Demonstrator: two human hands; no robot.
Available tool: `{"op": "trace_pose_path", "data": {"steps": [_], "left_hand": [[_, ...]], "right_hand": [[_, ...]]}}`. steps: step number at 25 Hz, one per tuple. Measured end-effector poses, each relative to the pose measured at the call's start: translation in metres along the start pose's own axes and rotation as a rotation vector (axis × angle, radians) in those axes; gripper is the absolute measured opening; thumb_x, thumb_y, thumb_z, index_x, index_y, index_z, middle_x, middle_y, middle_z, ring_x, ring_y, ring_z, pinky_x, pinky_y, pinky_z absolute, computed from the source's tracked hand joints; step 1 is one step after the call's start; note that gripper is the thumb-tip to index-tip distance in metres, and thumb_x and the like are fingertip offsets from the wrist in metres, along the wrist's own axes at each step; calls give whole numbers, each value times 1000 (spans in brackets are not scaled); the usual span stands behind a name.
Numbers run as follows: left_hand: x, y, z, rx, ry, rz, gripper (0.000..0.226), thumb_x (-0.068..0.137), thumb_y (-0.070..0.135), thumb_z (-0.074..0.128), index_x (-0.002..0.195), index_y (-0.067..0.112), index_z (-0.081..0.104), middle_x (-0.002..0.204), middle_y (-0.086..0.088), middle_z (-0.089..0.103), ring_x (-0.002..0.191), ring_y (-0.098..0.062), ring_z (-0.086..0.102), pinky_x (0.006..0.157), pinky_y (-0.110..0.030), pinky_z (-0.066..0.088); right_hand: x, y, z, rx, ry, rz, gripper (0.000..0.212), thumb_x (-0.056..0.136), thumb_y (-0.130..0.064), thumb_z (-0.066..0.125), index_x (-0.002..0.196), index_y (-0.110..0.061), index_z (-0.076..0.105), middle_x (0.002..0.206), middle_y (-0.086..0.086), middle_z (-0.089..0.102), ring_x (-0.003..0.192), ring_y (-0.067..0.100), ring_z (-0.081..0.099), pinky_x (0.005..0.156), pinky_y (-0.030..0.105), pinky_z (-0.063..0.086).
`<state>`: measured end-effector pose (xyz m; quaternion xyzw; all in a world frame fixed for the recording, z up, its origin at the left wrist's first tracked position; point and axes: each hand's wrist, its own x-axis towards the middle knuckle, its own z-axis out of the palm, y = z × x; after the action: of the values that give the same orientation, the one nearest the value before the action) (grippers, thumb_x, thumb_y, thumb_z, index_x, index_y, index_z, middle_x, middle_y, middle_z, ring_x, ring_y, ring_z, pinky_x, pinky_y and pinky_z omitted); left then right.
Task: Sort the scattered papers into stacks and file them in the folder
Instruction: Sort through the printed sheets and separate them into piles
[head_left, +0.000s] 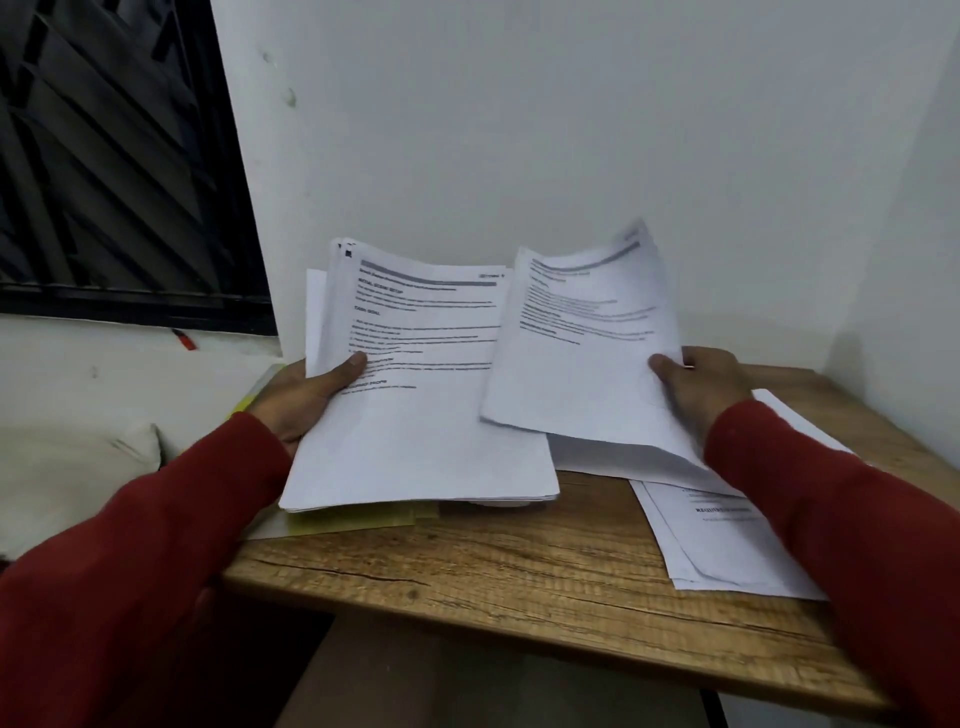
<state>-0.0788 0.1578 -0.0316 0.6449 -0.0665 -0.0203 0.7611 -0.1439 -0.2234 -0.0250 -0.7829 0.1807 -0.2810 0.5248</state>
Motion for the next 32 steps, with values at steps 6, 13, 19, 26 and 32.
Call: {"op": "trace_pose_path", "data": {"steps": [6,13,19,26,32], "left_hand": [[-16,21,-58,49,122,56,37,90,23,68,123,7,64,109,-11,72,71,-17,75,54,-27,58],[-30,36,-84,46,154,113,34,92,22,67,122,7,64,89,0,77,68,-14,74,52,-25,57],[-18,19,-44,-5,59,55,37,90,22,68,122,6,65,107,-12,74,74,-20,75,56,-29,59],[-8,-5,25,-82,-57,13,38,90,19,69,125,5,63,115,-15,72,88,-27,74,65,-35,61],[-8,-5,34,-80,-97,25,39,92,27,65,127,9,62,117,-13,72,106,-32,70,81,-42,61]], "right_hand": [[-5,-12,4,-112,-94,-39,14,93,-19,64,92,-6,70,91,11,69,86,29,64,85,35,51],[-14,-15,25,-323,-200,-102,22,96,-23,62,101,-3,70,95,9,65,88,26,60,84,32,47],[-17,-9,31,-513,-275,-183,35,92,-46,63,94,-13,73,94,2,69,94,24,64,78,29,42],[-43,-50,35,93,-596,58,46,82,-50,74,108,-14,63,97,9,70,67,23,66,56,30,52],[-31,-37,36,271,-406,68,13,91,-19,70,86,-6,71,78,8,73,64,22,67,58,29,56]]}}
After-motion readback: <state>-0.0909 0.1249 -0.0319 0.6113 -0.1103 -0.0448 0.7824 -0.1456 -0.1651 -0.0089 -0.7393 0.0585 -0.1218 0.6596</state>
